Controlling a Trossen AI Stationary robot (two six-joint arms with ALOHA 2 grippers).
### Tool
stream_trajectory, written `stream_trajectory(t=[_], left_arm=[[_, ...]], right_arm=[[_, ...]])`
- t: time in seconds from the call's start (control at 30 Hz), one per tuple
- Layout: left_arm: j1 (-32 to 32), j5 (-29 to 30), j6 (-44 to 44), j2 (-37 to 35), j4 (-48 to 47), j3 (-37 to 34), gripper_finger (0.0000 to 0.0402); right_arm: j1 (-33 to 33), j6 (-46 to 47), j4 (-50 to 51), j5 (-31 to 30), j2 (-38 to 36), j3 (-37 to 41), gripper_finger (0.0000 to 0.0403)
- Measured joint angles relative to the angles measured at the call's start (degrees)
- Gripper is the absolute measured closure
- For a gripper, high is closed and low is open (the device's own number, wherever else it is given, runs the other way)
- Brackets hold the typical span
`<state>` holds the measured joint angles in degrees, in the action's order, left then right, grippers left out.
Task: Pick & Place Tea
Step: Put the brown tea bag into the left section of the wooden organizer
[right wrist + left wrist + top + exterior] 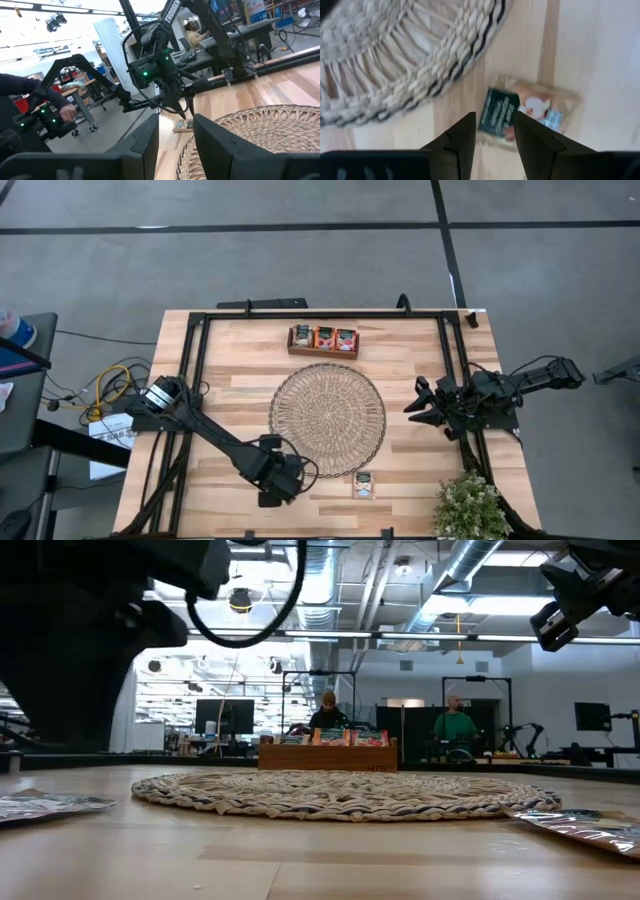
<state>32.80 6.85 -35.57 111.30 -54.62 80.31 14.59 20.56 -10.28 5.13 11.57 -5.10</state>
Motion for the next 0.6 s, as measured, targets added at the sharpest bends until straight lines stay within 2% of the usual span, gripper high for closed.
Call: stream_trajectory(t=[0.2,0.6], left_arm=[[0.0,0.4,2.0,1.3,1.9,-1.0,0.0276],[-0.2,-1.6,1.8,1.0,7.5,-7.7,0.0276]], right_arm=[[0.0,0.0,0.0,0.8,0.0,0.0,0.0289],[0.0,0.0,0.0,1.0,0.0,0.0,0.0289]])
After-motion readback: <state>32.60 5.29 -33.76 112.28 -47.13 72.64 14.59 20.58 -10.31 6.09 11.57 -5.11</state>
